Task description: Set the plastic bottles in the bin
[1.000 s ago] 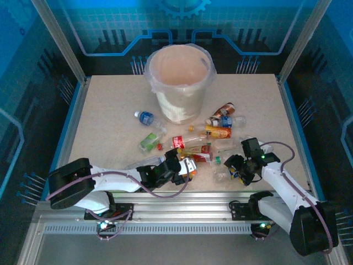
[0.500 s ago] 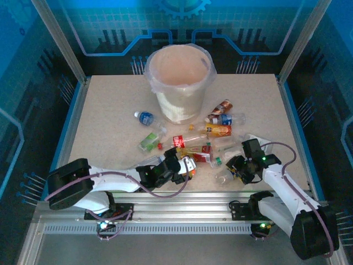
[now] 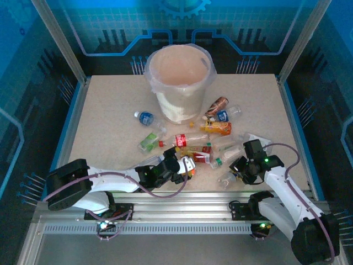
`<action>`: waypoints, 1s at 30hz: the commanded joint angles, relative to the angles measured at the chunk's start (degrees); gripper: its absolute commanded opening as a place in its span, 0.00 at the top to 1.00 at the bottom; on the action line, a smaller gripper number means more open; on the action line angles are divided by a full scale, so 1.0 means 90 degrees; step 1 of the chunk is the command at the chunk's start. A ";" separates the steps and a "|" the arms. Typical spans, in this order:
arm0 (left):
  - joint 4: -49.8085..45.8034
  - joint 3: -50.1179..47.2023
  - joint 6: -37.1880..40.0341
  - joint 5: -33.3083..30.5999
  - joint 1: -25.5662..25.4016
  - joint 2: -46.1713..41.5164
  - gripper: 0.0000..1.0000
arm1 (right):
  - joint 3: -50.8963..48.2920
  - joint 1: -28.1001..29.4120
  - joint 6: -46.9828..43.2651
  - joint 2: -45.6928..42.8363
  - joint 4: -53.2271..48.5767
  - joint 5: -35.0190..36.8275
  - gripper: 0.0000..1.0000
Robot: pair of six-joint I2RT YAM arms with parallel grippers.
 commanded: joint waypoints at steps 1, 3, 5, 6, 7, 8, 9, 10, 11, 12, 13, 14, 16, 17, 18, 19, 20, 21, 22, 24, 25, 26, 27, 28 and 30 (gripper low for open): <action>0.0022 -0.0044 -0.0074 -0.0116 -0.0046 -0.0093 0.01 | 0.0322 0.0025 -0.0039 -0.0239 -0.0488 0.0230 0.53; 0.0027 -0.0040 -0.0062 -0.0131 -0.0041 -0.0090 0.01 | 0.0439 0.0025 -0.0066 -0.0359 -0.0660 0.0310 0.54; 0.0029 -0.0042 -0.0059 -0.0131 -0.0041 -0.0101 0.01 | 0.0549 0.0010 -0.0109 -0.0442 -0.0779 0.0358 0.54; 0.0027 -0.0035 -0.0058 -0.0129 -0.0046 -0.0109 0.01 | 0.0621 0.0015 -0.0136 -0.0475 -0.0847 0.0384 0.55; 0.0014 -0.0035 -0.0052 -0.0127 -0.0046 -0.0111 0.01 | 0.0684 -0.0004 -0.0165 -0.0496 -0.0896 0.0408 0.55; 0.0013 -0.0035 -0.0064 -0.0125 -0.0045 -0.0127 0.01 | 0.0765 -0.0001 -0.0205 -0.0505 -0.0947 0.0427 0.56; 0.0010 -0.0035 -0.0059 -0.0130 -0.0044 -0.0136 0.01 | 0.0846 -0.0001 -0.0252 -0.0506 -0.0999 0.0447 0.56; 0.0008 -0.0035 -0.0055 -0.0129 -0.0040 -0.0139 0.01 | 0.0951 -0.0003 -0.0306 -0.0507 -0.1057 0.0472 0.57; 0.0008 -0.0034 -0.0057 -0.0131 -0.0046 -0.0149 0.01 | 0.1067 0.0004 -0.0364 -0.0498 -0.1114 0.0509 0.58; 0.0015 -0.0023 -0.0064 -0.0134 -0.0045 -0.0157 0.01 | 0.1170 -0.0001 -0.0416 -0.0496 -0.1160 0.0551 0.58; 0.0017 -0.0025 -0.0062 -0.0140 -0.0045 -0.0159 0.01 | 0.1298 0.0002 -0.0481 -0.0488 -0.1219 0.0601 0.58; 0.0017 -0.0020 -0.0074 -0.0145 -0.0046 -0.0159 0.01 | 0.1435 -0.0004 -0.0549 -0.0478 -0.1268 0.0661 0.58; 0.0012 -0.0015 -0.0084 -0.0153 -0.0043 -0.0164 0.01 | 0.1689 0.0004 -0.0699 -0.0458 -0.1356 0.0770 0.59; 0.0013 -0.0005 -0.0093 -0.0156 -0.0043 -0.0164 0.01 | 0.1849 0.0000 -0.0792 -0.0429 -0.1405 0.0843 0.59; 0.0009 0.0004 -0.0094 -0.0143 -0.0045 -0.0183 0.01 | 0.2027 0.0005 -0.0890 -0.0388 -0.1449 0.0904 0.59; -0.0003 0.0017 -0.0103 -0.0143 -0.0038 -0.0193 0.01 | 0.2175 -0.0003 -0.0986 -0.0341 -0.1475 0.0940 0.59; -0.0014 0.0020 -0.0110 -0.0148 -0.0046 -0.0212 0.01 | 0.2361 0.0000 -0.1088 -0.0270 -0.1508 0.0994 0.60; -0.0023 0.0029 -0.0113 -0.0148 -0.0046 -0.0235 0.01 | 0.2611 -0.0001 -0.1204 -0.0200 -0.1525 0.1045 0.60; -0.0027 0.0036 -0.0113 -0.0150 -0.0043 -0.0259 0.01 | 0.2784 -0.0003 -0.1309 -0.0128 -0.1522 0.1097 0.60; -0.0054 0.0060 -0.0111 -0.0144 -0.0045 -0.0329 0.01 | 0.3164 -0.0002 -0.1538 0.0041 -0.1479 0.1177 0.60; -0.0094 0.0077 -0.0104 -0.0137 -0.0046 -0.0367 0.01 | 0.3308 0.0003 -0.1632 0.0125 -0.1441 0.1205 0.60; -0.0124 0.0099 -0.0098 -0.0139 -0.0046 -0.0409 0.01 | 0.3489 0.0007 -0.1743 0.0230 -0.1407 0.1247 0.60; -0.0143 0.0111 -0.0102 -0.0131 -0.0045 -0.0472 0.01 | 0.3661 0.0014 -0.1843 0.0322 -0.1359 0.1288 0.60; -0.0145 0.0121 -0.0096 -0.0123 -0.0043 -0.0529 0.01 | 0.3796 0.0013 -0.1923 0.0408 -0.1297 0.1322 0.60; -0.0175 0.0136 -0.0103 -0.0090 -0.0046 -0.0659 0.01 | 0.4105 0.0005 -0.2088 0.0604 -0.1102 0.1359 0.60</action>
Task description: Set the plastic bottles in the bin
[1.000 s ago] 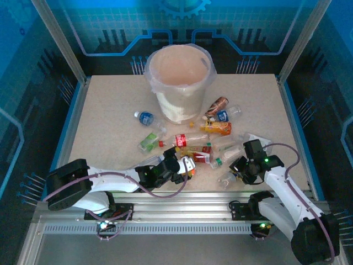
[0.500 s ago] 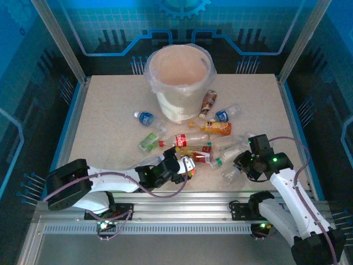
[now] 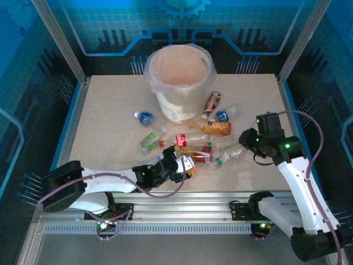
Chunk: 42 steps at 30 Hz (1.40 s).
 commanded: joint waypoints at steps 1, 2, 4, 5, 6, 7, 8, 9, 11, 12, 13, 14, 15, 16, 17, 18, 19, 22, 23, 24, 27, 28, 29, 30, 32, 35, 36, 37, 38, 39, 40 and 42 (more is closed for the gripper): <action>-0.0087 0.0131 -0.0101 -0.0064 -0.0046 -0.0324 0.01 | 0.0525 0.0025 -0.0521 0.0269 0.0288 0.0213 0.61; -0.0119 0.0141 -0.0107 -0.0050 -0.0042 -0.0384 0.01 | 0.0679 0.0026 -0.0570 0.0370 0.0419 0.0208 0.61; -0.0220 0.0187 -0.0137 -0.0040 -0.0045 -0.0491 0.01 | 0.0971 0.0059 -0.0677 0.0580 0.0680 0.0145 0.61; -0.0272 0.0213 -0.0157 -0.0029 -0.0046 -0.0555 0.01 | 0.1153 0.0095 -0.0732 0.0706 0.0828 0.0124 0.61; -0.0319 0.0228 -0.0179 -0.0039 -0.0039 -0.0612 0.01 | 0.1350 0.0149 -0.0797 0.0844 0.0972 0.0129 0.62; -0.0346 0.0249 -0.0203 -0.0047 -0.0039 -0.0686 0.01 | 0.1547 0.0208 -0.0867 0.0977 0.1073 0.0132 0.62; -0.0357 0.0265 -0.0234 -0.0068 -0.0046 -0.0768 0.01 | 0.1812 0.0275 -0.0978 0.1142 0.1185 0.0164 0.62; -0.0357 0.0277 -0.0266 -0.0102 -0.0043 -0.0861 0.01 | 0.2103 0.0378 -0.1103 0.1339 0.1258 0.0218 0.62; -0.0331 0.0302 -0.0344 -0.0200 -0.0042 -0.1054 0.01 | 0.2717 0.0566 -0.1362 0.1731 0.1359 0.0300 0.62; -0.0321 0.0327 -0.0383 -0.0256 -0.0046 -0.1164 0.01 | 0.3079 0.0671 -0.1521 0.1980 0.1394 0.0317 0.62; -0.0297 0.0343 -0.0410 -0.0283 -0.0045 -0.1259 0.01 | 0.3440 0.0742 -0.1647 0.2197 0.1405 0.0325 0.62; -0.0248 0.0360 -0.0451 -0.0338 -0.0046 -0.1365 0.01 | 0.3815 0.0822 -0.1808 0.2441 0.1424 0.0336 0.62; -0.0216 0.0389 -0.0479 -0.0376 -0.0041 -0.1460 0.01 | 0.4220 0.0902 -0.1962 0.2717 0.1427 0.0327 0.62; -0.0207 0.0420 -0.0530 -0.0408 -0.0046 -0.1537 0.01 | 0.4565 0.0953 -0.2097 0.2946 0.1441 0.0339 0.62; -0.0200 0.0462 -0.0575 -0.0436 -0.0044 -0.1609 0.01 | 0.4975 0.1020 -0.2246 0.3229 0.1463 0.0346 0.62; -0.0193 0.0489 -0.0606 -0.0467 -0.0046 -0.1669 0.01 | 0.5400 0.1071 -0.2391 0.3516 0.1464 0.0291 0.62; -0.0200 0.0530 -0.0648 -0.0504 -0.0044 -0.1714 0.01 | 0.5770 0.1121 -0.2532 0.3760 0.1483 0.0242 0.62; -0.0171 0.0571 -0.0828 -0.0689 -0.0039 -0.1849 0.01 | 0.7203 0.1269 -0.2942 0.4683 0.1374 0.0133 0.63; -0.0151 0.0571 -0.0885 -0.0754 -0.0045 -0.1895 0.01 | 0.7733 0.1307 -0.3096 0.5040 0.1319 0.0079 0.63; -0.0108 0.0557 -0.0939 -0.0815 -0.0045 -0.1934 0.01 | 0.8248 0.1346 -0.3218 0.5398 0.1254 0.0075 0.63; 0.0029 0.0508 -0.1095 -0.0999 -0.0037 -0.2046 0.01 | 0.9731 0.1387 -0.3448 0.6430 0.1070 -0.0110 0.63; 0.0069 0.0488 -0.1118 -0.1016 -0.0037 -0.2089 0.01 | 1.0107 0.1394 -0.3504 0.6694 0.1079 -0.0158 0.63; 0.0106 0.0474 -0.1144 -0.1026 -0.0034 -0.2138 0.01 | 1.0444 0.1390 -0.3563 0.6987 0.1147 -0.0231 0.63; 0.0093 0.0473 -0.1164 -0.1034 -0.0035 -0.2181 0.01 | 1.0681 0.1401 -0.3623 0.7227 0.1264 -0.0314 0.63; 0.0033 0.0483 -0.1207 -0.1103 -0.0027 -0.2258 0.01 | 1.0844 0.1434 -0.3730 0.7498 0.1603 -0.0418 0.63; -0.0078 0.0476 -0.1287 -0.1207 -0.0024 -0.2383 0.01 | 1.0754 0.1520 -0.3985 0.7754 0.2182 -0.0447 0.64; -0.0106 0.0465 -0.1309 -0.1229 -0.0024 -0.2430 0.01 | 1.0748 0.1557 -0.4098 0.7843 0.2347 -0.0446 0.64; -0.0129 0.0454 -0.1346 -0.1253 -0.0024 -0.2470 0.01 | 1.0748 0.1589 -0.4187 0.7927 0.2478 -0.0447 0.63; -0.0151 0.0437 -0.1388 -0.1278 -0.0027 -0.2523 0.01 | 1.0743 0.1625 -0.4300 0.8024 0.2623 -0.0431 0.63; -0.0147 0.0410 -0.1424 -0.1316 -0.0021 -0.2576 0.01 | 1.0758 0.1658 -0.4398 0.8122 0.2746 -0.0409 0.63; -0.0148 0.0389 -0.1448 -0.1356 -0.0025 -0.2629 0.01 | 1.0773 0.1680 -0.4480 0.8201 0.2827 -0.0398 0.62; -0.0133 0.0329 -0.1513 -0.1467 -0.0021 -0.2764 0.01 | 1.0798 0.1746 -0.4675 0.8378 0.2990 -0.0355 0.61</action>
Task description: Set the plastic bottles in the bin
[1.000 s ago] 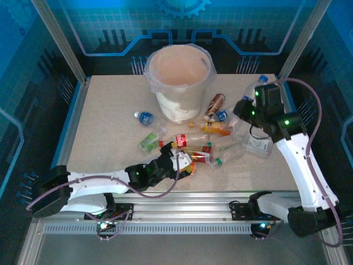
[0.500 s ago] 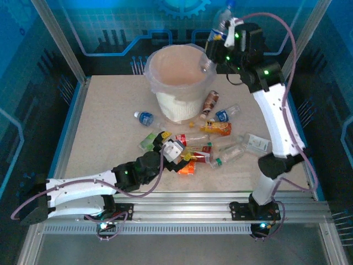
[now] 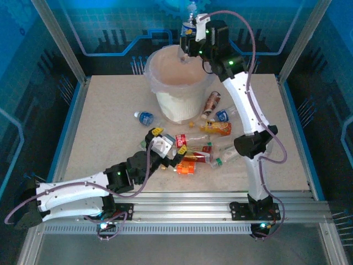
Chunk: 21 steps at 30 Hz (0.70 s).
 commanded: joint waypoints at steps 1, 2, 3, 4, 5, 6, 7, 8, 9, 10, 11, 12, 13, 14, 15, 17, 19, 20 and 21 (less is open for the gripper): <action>0.0036 -0.0085 -0.0256 -0.0355 -0.0024 -0.0286 0.01 | 0.0243 0.0174 -0.0570 0.0237 0.0727 0.0014 0.61; 0.0033 -0.0117 -0.0282 -0.0397 -0.0017 -0.0351 0.01 | 0.0259 0.0200 -0.0652 0.0317 0.0766 0.0067 0.60; 0.0015 -0.0149 -0.0307 -0.0425 -0.0016 -0.0421 0.01 | 0.0273 0.0218 -0.0703 0.0382 0.0779 0.0099 0.60; -0.0020 -0.0176 -0.0348 -0.0463 -0.0008 -0.0481 0.01 | 0.0272 0.0223 -0.0748 0.0454 0.0785 0.0101 0.60; -0.0052 -0.0190 -0.0394 -0.0494 0.0002 -0.0538 0.01 | 0.0278 0.0235 -0.0798 0.0517 0.0789 0.0104 0.60; -0.0102 -0.0212 -0.0444 -0.0520 0.0010 -0.0596 0.01 | 0.0284 0.0248 -0.0839 0.0574 0.0765 0.0114 0.60; -0.0138 -0.0228 -0.0483 -0.0551 0.0017 -0.0644 0.01 | 0.0278 0.0249 -0.0865 0.0637 0.0739 0.0123 0.60; -0.0179 -0.0237 -0.0524 -0.0596 0.0022 -0.0690 0.01 | 0.0275 0.0258 -0.0905 0.0684 0.0689 0.0140 0.60; -0.0195 -0.0251 -0.0563 -0.0646 0.0036 -0.0740 0.01 | 0.0279 0.0265 -0.0943 0.0693 0.0624 0.0159 0.60; -0.0224 -0.0262 -0.0590 -0.0694 0.0032 -0.0777 0.01 | 0.0277 0.0267 -0.0968 0.0818 0.0583 0.0171 0.60; -0.0227 -0.0281 -0.0622 -0.0751 0.0041 -0.0816 0.01 | 0.0279 0.0267 -0.1000 0.0906 0.0535 0.0172 0.59; -0.0227 -0.0298 -0.0652 -0.0809 0.0061 -0.0850 0.01 | 0.0278 0.0277 -0.1030 0.0959 0.0485 0.0171 0.59; -0.0226 -0.0306 -0.0681 -0.0853 0.0073 -0.0872 0.01 | 0.0266 0.0278 -0.1050 0.1015 0.0454 0.0172 0.59; -0.0226 -0.0311 -0.0713 -0.0895 0.0092 -0.0898 0.01 | 0.0273 0.0277 -0.1080 0.1062 0.0411 0.0167 0.59; -0.0228 -0.0311 -0.0740 -0.0929 0.0110 -0.0917 0.01 | 0.0274 0.0282 -0.1107 0.1119 0.0373 0.0162 0.59; -0.0246 -0.0311 -0.0794 -0.0981 0.0146 -0.0936 0.01 | 0.0269 0.0286 -0.1117 0.1198 0.0298 0.0148 0.58; -0.0322 -0.0293 -0.0909 -0.1052 0.0195 -0.0932 0.01 | 0.0238 0.0283 -0.1137 0.1249 0.0248 0.0116 0.58; -0.0358 -0.0283 -0.0973 -0.1062 0.0222 -0.0937 0.01 | 0.0208 0.0286 -0.1153 0.1273 0.0234 0.0109 0.57; -0.0395 -0.0282 -0.1015 -0.1067 0.0243 -0.0941 0.01 | 0.0170 0.0286 -0.1153 0.1287 0.0217 0.0101 0.56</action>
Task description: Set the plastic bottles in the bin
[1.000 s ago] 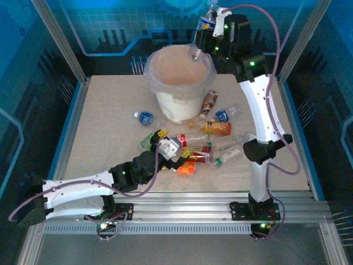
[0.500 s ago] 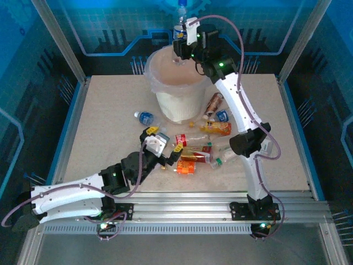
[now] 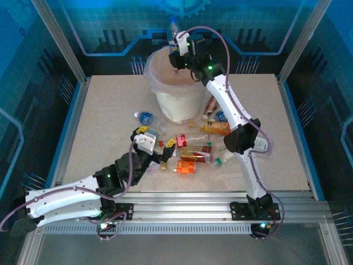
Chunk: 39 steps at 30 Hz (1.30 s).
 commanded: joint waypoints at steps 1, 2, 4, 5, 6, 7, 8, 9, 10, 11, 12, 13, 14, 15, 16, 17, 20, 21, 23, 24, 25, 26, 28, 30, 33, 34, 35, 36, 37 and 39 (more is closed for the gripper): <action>-0.0160 -0.0060 -0.0329 -0.0258 0.0091 -0.0104 0.01 | 0.0079 0.0091 -0.0132 0.0092 -0.0046 0.0001 0.56; -0.0185 -0.0061 -0.0369 -0.0268 0.0106 -0.0105 0.01 | 0.0048 0.0091 -0.0130 0.0106 -0.0106 0.0006 0.56; -0.0224 -0.0069 -0.0417 -0.0297 0.0131 -0.0113 0.01 | -0.0072 0.0091 -0.0124 0.0093 -0.0196 0.0007 0.55; -0.0253 -0.0070 -0.0439 -0.0316 0.0144 -0.0112 0.01 | -0.0144 0.0091 -0.0124 0.0085 -0.0238 -0.0010 0.53; -0.0266 -0.0068 -0.0467 -0.0326 0.0162 -0.0114 0.01 | -0.0217 0.0092 -0.0122 0.0055 -0.0268 -0.0030 0.53; -0.0294 -0.0049 -0.0498 -0.0344 0.0198 -0.0114 0.01 | -0.0305 0.0090 -0.0129 0.0019 -0.0300 -0.0059 0.51; -0.0348 -0.0030 -0.0549 -0.0364 0.0222 -0.0115 0.01 | -0.0417 0.0090 -0.0129 -0.0027 -0.0318 -0.0086 0.50; -0.0416 -0.0001 -0.0606 -0.0398 0.0256 -0.0114 0.01 | -0.0506 0.0091 -0.0134 -0.0077 -0.0313 -0.0099 0.48; -0.0521 0.0042 -0.0693 -0.0434 0.0293 -0.0114 0.01 | -0.0607 0.0091 -0.0134 -0.0128 -0.0306 -0.0089 0.46; -0.0639 0.0088 -0.0768 -0.0435 0.0325 -0.0122 0.01 | -0.0697 0.0091 -0.0138 -0.0176 -0.0303 -0.0086 0.44; -0.0732 0.0127 -0.0861 -0.0451 0.0349 -0.0125 0.01 | -0.0782 0.0091 -0.0140 -0.0217 -0.0294 -0.0081 0.43; -0.0870 0.0179 -0.0996 -0.0477 0.0391 -0.0123 0.01 | -0.0855 0.0091 -0.0143 -0.0263 -0.0293 -0.0062 0.41; -0.1065 0.0252 -0.1179 -0.0514 0.0433 -0.0126 0.01 | -0.0907 0.0091 -0.0132 -0.0300 -0.0293 -0.0052 0.38; -0.1255 0.0317 -0.1378 -0.0539 0.0486 -0.0130 0.01 | -0.0948 0.0091 -0.0134 -0.0321 -0.0303 -0.0047 0.37; -0.1489 0.0398 -0.1619 -0.0558 0.0545 -0.0129 0.01 | -0.0988 0.0094 -0.0129 -0.0352 -0.0313 -0.0042 0.33; -0.1693 0.0479 -0.1851 -0.0572 0.0606 -0.0123 0.01 | -0.1016 0.0091 -0.0136 -0.0370 -0.0318 -0.0048 0.29; -0.2232 0.0693 -0.2484 -0.0651 0.0733 -0.0123 0.01 | -0.1029 0.0091 -0.0172 -0.0387 -0.0332 -0.0043 0.20; -0.2395 0.0759 -0.2666 -0.0685 0.0768 -0.0122 0.01 | -0.1034 0.0089 -0.0183 -0.0388 -0.0328 -0.0042 0.17; -0.2802 0.0934 -0.3128 -0.0706 0.0868 -0.0107 0.01 | -0.1020 0.0091 -0.0208 -0.0421 -0.0318 -0.0043 0.12; -0.3010 0.1023 -0.3348 -0.0712 0.0909 -0.0094 0.01 | -0.1006 0.0091 -0.0217 -0.0433 -0.0308 -0.0050 0.11; -0.3306 0.1132 -0.3657 -0.0723 0.0973 -0.0069 0.01 | -0.0983 0.0084 -0.0227 -0.0447 -0.0296 -0.0033 0.09; -0.3643 0.1238 -0.3971 -0.0699 0.1031 -0.0046 0.01 | -0.0948 0.0091 -0.0241 -0.0441 -0.0308 -0.0032 0.07; -0.4224 0.1431 -0.4573 -0.0674 0.1124 0.0025 0.01 | -0.0862 0.0092 -0.0249 -0.0445 -0.0329 -0.0033 0.03; -0.4774 0.1570 -0.5114 -0.0639 0.1169 0.0068 0.01 | -0.0761 0.0096 -0.0257 -0.0616 -0.0384 -0.0018 0.00; -0.5445 0.1669 -0.6022 -0.0620 0.1199 0.0034 0.01 | -0.0688 0.0090 -0.0245 -0.0801 -0.0456 0.0058 0.00; -0.5628 0.1671 -0.6332 -0.0606 0.1202 0.0000 0.01 | -0.0686 0.0091 -0.0225 -0.0894 -0.0490 0.0123 0.00; -0.5776 0.1658 -0.6604 -0.0593 0.1206 -0.0037 0.01 | -0.0683 0.0076 -0.0208 -0.0974 -0.0523 0.0164 0.00; -0.5944 0.1641 -0.6923 -0.0577 0.1209 -0.0085 0.01 | -0.0682 0.0076 -0.0180 -0.1072 -0.0586 0.0225 0.00; -0.6059 0.1617 -0.7185 -0.0553 0.1228 -0.0140 0.01 | -0.0696 0.0073 -0.0157 -0.1164 -0.0660 0.0301 0.00; -0.6226 0.1546 -0.7643 -0.0468 0.1262 -0.0233 0.01 | -0.0712 0.0048 -0.0041 -0.1348 -0.0835 0.0433 0.00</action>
